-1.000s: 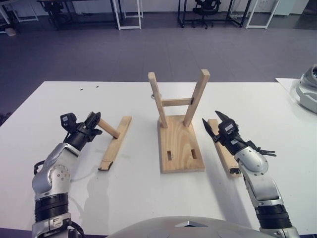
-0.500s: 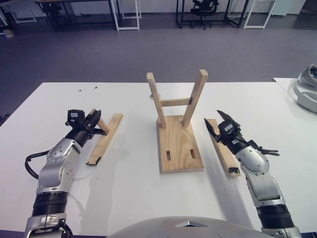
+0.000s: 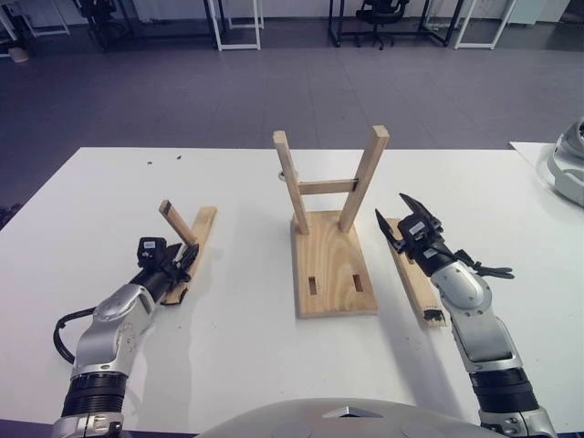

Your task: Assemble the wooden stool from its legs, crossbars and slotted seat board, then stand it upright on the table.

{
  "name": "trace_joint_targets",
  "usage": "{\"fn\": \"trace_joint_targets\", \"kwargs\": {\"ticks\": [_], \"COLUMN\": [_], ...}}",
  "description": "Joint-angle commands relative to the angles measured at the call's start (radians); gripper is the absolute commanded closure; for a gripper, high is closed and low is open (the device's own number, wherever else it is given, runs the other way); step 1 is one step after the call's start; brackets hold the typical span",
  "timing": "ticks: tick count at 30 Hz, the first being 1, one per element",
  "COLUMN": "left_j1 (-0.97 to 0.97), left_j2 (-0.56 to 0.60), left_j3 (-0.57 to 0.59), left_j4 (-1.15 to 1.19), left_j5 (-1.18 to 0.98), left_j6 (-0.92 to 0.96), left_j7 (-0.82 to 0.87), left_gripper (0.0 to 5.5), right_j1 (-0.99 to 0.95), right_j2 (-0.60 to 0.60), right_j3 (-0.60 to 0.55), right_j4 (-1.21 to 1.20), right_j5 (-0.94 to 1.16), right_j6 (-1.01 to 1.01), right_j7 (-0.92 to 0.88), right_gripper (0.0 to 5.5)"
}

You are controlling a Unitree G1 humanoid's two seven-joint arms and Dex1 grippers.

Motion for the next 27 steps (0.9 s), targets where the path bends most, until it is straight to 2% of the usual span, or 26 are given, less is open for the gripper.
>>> {"fn": "trace_joint_targets", "kwargs": {"ticks": [1,6,10,13,21,23,27], "left_j1": [0.029,0.021,-0.001,0.005,0.010,0.005,-0.052], "left_j2": [0.069,0.089,0.101,0.111,0.093,0.060,0.005], "left_j3": [0.027,0.016,-0.021,-0.061,-0.052,-0.021,0.081], "left_j4": [-0.097,-0.129,-0.138,-0.131,-0.083,-0.065,-0.042], "left_j5": [-0.014,0.027,0.085,0.142,0.160,0.132,0.079], "left_j6": [0.164,0.283,0.297,0.287,0.231,0.160,-0.003], "left_j7": [-0.015,-0.006,-0.012,-0.022,-0.085,-0.104,-0.127], "left_gripper": [2.54,1.67,1.26,1.73,3.12,3.41,3.46], "right_j1": [0.030,0.050,0.045,0.033,0.025,0.012,-0.068], "right_j2": [0.017,0.046,0.049,0.055,0.059,0.075,0.095], "right_j3": [0.008,0.029,0.027,0.029,0.017,-0.009,-0.123], "right_j4": [-0.023,-0.028,-0.012,0.000,0.002,-0.013,-0.092], "right_j5": [-0.018,-0.038,-0.048,-0.056,-0.030,0.067,0.388], "right_j6": [0.017,0.026,0.025,0.030,0.051,0.092,0.250], "right_j7": [-0.031,-0.064,-0.075,-0.090,-0.092,-0.045,0.065], "right_gripper": [2.67,2.67,2.67,2.67,2.67,2.67,2.67]}}
